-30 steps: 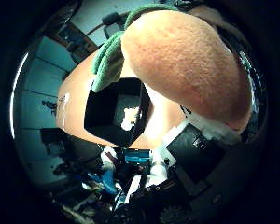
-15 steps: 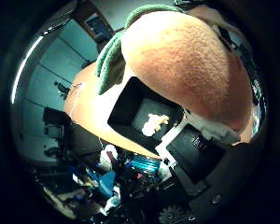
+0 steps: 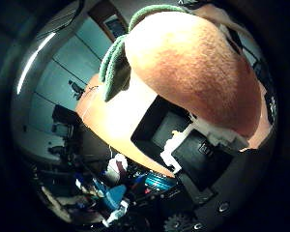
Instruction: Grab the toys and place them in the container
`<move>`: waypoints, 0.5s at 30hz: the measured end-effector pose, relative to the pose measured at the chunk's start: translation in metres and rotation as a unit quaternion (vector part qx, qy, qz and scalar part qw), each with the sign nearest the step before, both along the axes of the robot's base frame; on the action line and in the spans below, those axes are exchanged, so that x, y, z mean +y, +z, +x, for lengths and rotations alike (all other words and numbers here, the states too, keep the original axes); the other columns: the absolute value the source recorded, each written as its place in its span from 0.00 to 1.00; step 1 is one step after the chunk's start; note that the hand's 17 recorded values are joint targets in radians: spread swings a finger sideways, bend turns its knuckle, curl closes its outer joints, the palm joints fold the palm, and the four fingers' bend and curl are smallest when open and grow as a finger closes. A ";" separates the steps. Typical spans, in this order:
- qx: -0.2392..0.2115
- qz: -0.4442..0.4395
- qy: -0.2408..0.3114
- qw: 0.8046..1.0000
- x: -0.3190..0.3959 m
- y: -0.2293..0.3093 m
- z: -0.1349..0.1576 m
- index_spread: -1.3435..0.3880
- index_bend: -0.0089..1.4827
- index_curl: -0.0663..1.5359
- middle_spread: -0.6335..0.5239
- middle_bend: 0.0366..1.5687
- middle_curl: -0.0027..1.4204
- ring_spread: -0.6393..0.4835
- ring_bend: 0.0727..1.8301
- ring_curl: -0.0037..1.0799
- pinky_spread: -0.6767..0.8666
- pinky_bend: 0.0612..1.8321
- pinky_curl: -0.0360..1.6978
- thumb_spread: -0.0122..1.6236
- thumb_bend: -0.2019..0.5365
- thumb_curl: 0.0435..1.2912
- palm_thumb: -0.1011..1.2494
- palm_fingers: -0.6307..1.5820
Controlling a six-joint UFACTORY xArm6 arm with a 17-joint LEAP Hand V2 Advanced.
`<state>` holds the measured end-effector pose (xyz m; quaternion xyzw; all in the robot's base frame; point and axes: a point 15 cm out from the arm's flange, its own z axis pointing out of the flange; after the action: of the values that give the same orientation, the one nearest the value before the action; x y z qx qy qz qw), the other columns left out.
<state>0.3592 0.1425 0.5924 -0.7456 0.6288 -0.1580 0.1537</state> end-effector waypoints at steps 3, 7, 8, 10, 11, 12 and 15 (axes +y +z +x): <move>0.002 -0.001 0.004 1.000 0.007 -0.006 0.008 0.52 0.54 0.48 0.17 0.29 0.53 0.56 0.12 0.21 0.75 0.10 0.10 0.51 0.23 0.49 0.75 0.51; 0.011 0.001 0.011 1.000 0.013 -0.011 0.010 0.52 0.28 0.39 0.34 0.16 0.46 0.65 0.17 0.23 0.76 0.19 0.14 0.64 0.22 0.40 0.67 0.42; 0.011 0.002 0.013 1.000 0.013 -0.011 0.010 0.52 0.18 0.35 0.40 0.10 0.43 0.67 0.18 0.24 0.75 0.22 0.15 0.66 0.22 0.37 0.64 0.38; 0.010 0.004 0.016 1.000 0.015 -0.011 0.011 0.51 0.11 0.30 0.48 0.07 0.37 0.70 0.19 0.24 0.75 0.26 0.17 0.67 0.21 0.32 0.58 0.35; 0.007 0.006 0.016 1.000 0.016 -0.010 0.012 0.51 0.10 0.28 0.52 0.07 0.35 0.72 0.20 0.25 0.75 0.28 0.17 0.67 0.21 0.30 0.54 0.33; 0.001 0.008 0.018 1.000 0.017 -0.008 0.015 0.51 0.09 0.26 0.56 0.07 0.32 0.73 0.20 0.25 0.75 0.30 0.18 0.67 0.21 0.28 0.51 0.31; -0.004 0.006 0.026 1.000 0.018 -0.006 0.017 0.51 0.10 0.23 0.63 0.09 0.29 0.75 0.22 0.25 0.75 0.32 0.19 0.65 0.21 0.24 0.44 0.29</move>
<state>0.3758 0.1607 0.5859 -0.7600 0.6098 -0.1529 0.1647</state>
